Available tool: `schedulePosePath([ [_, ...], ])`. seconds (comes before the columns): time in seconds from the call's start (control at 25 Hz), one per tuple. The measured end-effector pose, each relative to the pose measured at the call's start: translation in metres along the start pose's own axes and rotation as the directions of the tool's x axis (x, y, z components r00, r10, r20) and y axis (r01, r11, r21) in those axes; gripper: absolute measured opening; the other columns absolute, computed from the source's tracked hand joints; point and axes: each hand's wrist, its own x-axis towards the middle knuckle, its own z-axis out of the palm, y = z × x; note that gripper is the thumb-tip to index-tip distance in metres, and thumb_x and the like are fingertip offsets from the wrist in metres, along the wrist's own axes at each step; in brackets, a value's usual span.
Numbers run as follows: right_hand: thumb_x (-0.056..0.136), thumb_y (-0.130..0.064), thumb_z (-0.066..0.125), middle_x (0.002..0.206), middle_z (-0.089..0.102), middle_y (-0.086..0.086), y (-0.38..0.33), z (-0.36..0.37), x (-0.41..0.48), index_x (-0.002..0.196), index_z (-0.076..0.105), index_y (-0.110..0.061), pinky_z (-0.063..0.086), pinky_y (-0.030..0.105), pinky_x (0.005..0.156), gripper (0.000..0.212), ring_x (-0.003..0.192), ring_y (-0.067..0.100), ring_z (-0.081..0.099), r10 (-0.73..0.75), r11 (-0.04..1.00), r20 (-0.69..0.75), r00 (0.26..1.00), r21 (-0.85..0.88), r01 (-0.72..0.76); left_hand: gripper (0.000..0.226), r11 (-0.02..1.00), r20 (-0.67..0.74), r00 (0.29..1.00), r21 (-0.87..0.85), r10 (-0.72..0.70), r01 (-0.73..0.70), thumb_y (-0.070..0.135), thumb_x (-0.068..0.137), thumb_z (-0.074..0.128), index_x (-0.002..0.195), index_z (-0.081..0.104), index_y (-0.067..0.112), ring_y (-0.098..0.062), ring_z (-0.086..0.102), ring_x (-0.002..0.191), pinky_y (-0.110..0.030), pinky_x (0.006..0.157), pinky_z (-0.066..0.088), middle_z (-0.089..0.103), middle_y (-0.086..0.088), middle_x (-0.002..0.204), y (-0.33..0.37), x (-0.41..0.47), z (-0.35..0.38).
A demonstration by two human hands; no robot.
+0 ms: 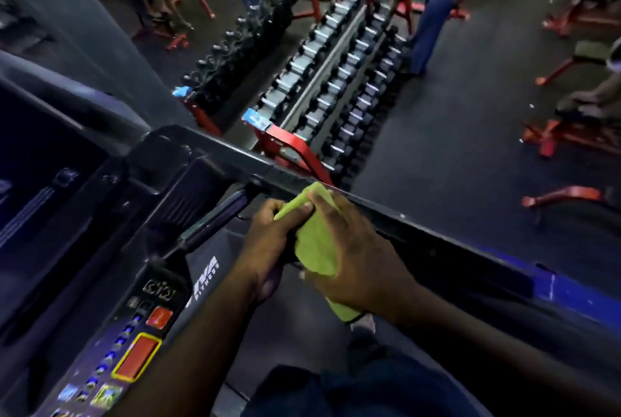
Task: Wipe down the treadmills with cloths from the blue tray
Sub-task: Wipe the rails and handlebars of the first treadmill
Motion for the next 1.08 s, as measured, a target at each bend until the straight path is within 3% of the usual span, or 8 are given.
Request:
schedulePosePath([
  [0.16,0.072,-0.055,0.072,0.172,0.012,-0.009,0.034,-0.024,-0.021,0.164,0.003,-0.045,0.052,0.048,0.106,0.116,0.151,0.023,0.035,0.161,0.987,-0.101,0.982,0.031,-0.159,0.043,0.996,0.207,0.976,0.075,-0.065,0.050,0.035,0.073,0.092,0.097,0.063,0.013,-0.027,0.064,0.081,-0.039,0.074,0.055,0.068,-0.012,0.088,0.003,0.018,0.048],
  [0.32,0.066,-0.058,0.063,0.171,0.013,-0.011,0.059,-0.038,-0.064,0.164,0.011,-0.043,0.054,0.043,0.104,0.112,0.152,0.019,0.034,0.350,0.935,-0.304,0.886,0.047,-0.353,0.042,0.981,0.467,0.882,0.193,-0.068,-0.027,0.034,0.077,0.085,0.102,0.072,0.003,-0.026,0.067,0.092,-0.046,0.096,0.053,0.075,-0.014,0.098,-0.003,0.028,0.080],
  [0.48,0.066,-0.042,0.074,0.166,0.026,0.003,0.086,-0.054,-0.123,0.162,0.024,-0.036,0.043,0.043,0.116,0.109,0.149,0.022,0.034,0.533,0.811,-0.581,0.615,0.143,-0.568,0.029,0.925,0.565,0.824,0.332,-0.040,-0.183,0.020,0.083,0.087,0.107,0.074,0.011,-0.014,0.068,0.088,-0.050,0.092,0.056,0.078,-0.004,0.092,-0.031,0.023,0.104],
  [0.56,0.071,-0.051,0.070,0.168,0.024,0.009,0.113,-0.059,-0.141,0.163,0.024,-0.038,0.041,0.046,0.117,0.103,0.150,0.028,0.034,0.575,0.717,-0.632,0.520,0.084,-0.692,0.023,0.859,0.618,0.783,0.365,0.065,-0.359,0.019,0.084,0.087,0.102,0.074,0.018,-0.008,0.071,0.084,-0.041,0.090,0.059,0.078,0.005,0.090,-0.049,0.022,0.115],
  [0.68,0.087,-0.081,0.040,0.175,0.011,0.007,0.141,-0.048,-0.134,0.163,0.022,-0.043,0.023,0.056,0.127,0.087,0.159,0.035,0.017,0.730,0.601,-0.397,0.556,-0.012,-0.799,0.025,0.684,0.612,0.750,0.436,0.251,-0.585,0.031,0.084,0.080,0.106,0.076,0.020,-0.004,0.073,0.095,-0.031,0.093,0.058,0.078,0.009,0.102,-0.076,0.016,0.121],
  [0.76,0.098,-0.078,0.029,0.176,0.008,0.000,0.143,-0.033,-0.130,0.163,0.024,-0.044,0.017,0.058,0.128,0.073,0.160,0.033,0.012,0.735,0.612,-0.347,0.582,-0.029,-0.790,0.029,0.626,0.590,0.749,0.470,0.300,-0.622,0.032,0.084,0.076,0.110,0.076,0.020,-0.007,0.072,0.100,-0.033,0.095,0.057,0.076,0.010,0.108,-0.090,0.012,0.113],
  [0.92,0.106,-0.064,0.018,0.167,0.029,-0.003,0.150,-0.029,-0.136,0.156,0.033,-0.048,0.035,0.052,0.116,0.055,0.144,0.032,0.035,0.611,0.591,-0.460,0.644,-0.276,-0.758,0.025,0.565,0.412,0.805,0.574,0.427,-0.593,0.022,0.087,0.076,0.111,0.071,0.019,-0.013,0.067,0.104,-0.037,0.096,0.055,0.071,0.006,0.111,-0.110,0.017,0.087],
  [1.08,0.108,-0.060,0.014,0.140,0.063,0.011,0.192,-0.081,-0.067,0.141,0.056,-0.035,0.049,0.049,0.099,0.059,0.122,0.039,0.062,0.647,0.683,-0.033,0.762,-0.420,-0.598,0.029,0.625,0.094,0.867,0.655,0.489,-0.424,0.010,0.088,0.078,0.111,0.063,0.019,-0.019,0.062,0.100,-0.027,0.092,0.051,0.060,0.002,0.113,-0.131,0.008,0.112],
])
